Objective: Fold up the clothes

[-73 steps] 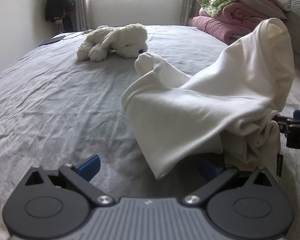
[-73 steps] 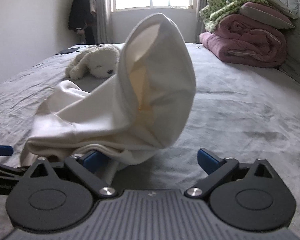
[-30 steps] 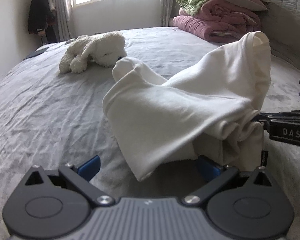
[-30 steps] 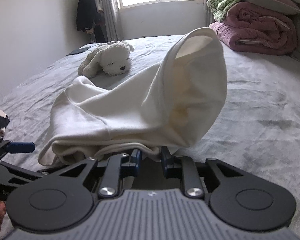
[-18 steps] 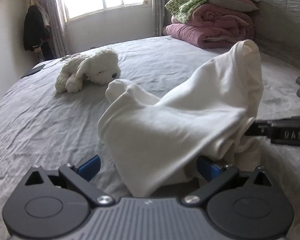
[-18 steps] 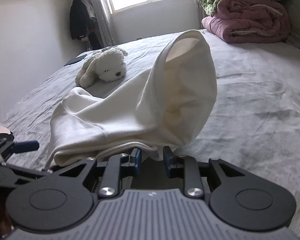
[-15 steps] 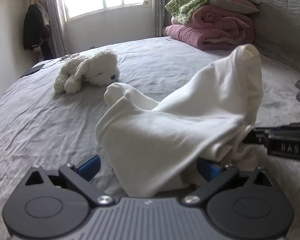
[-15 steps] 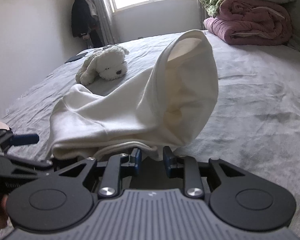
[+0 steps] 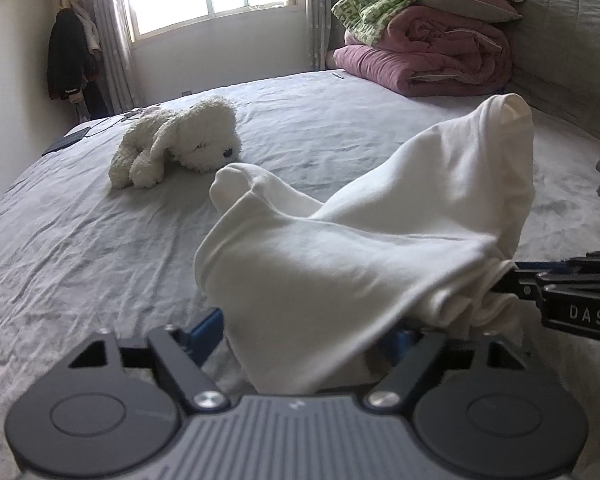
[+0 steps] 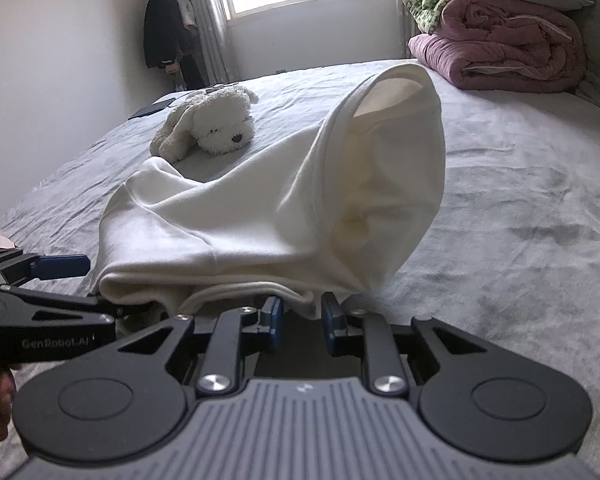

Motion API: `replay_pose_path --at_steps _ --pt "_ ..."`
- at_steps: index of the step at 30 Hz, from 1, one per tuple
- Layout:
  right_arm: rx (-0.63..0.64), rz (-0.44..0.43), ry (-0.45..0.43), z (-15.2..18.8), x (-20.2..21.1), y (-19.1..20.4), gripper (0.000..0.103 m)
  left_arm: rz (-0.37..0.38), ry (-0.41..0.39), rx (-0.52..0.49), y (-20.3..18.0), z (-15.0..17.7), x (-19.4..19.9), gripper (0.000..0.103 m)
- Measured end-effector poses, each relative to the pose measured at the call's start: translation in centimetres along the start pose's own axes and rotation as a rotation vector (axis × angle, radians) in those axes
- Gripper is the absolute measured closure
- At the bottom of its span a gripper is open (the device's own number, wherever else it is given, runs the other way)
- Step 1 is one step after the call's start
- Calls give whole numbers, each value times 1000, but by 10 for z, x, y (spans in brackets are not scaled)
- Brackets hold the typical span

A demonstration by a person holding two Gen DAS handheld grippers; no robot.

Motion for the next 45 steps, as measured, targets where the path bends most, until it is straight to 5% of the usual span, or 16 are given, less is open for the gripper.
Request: replay_pose_path --at_steps 3,7,19,29,35,36,39,42,45 --pt "18 9 -10 -2 0 3 90 50 -12 8 -2 -2 4 93" --pt "40 48 -46 -8 6 0 94 70 -42 31 3 -9 14 97" --pt "-49 269 -221 -37 48 -56 97 18 -159 277 89 -26 46 98" --pt "-14 436 -476 -58 101 -72 97 -45 -411 415 139 -47 95 97" --pt "-164 336 -172 -26 48 -103 85 -79 -190 310 123 -29 48 95" --pt "-164 333 -165 -26 47 -104 84 -45 -160 323 120 -27 41 92" --pt "-143 332 -170 -30 49 -105 56 -10 -142 289 110 -26 36 74" --pt "-93 322 -177 -31 52 -99 54 -54 -173 174 100 -29 40 63" --pt "-72 247 -149 -27 51 -93 54 1 -170 81 85 -24 41 58"
Point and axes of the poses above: each gripper's, at about its wrist camera, not at the fingertips, and x roughly against the way its jaws point, y to its left, z to its underside, the point moved 8 cm from there along -x, roughly the way its jaws point, and after that the axes turned 1 degree about x, right-handed, at the moved point
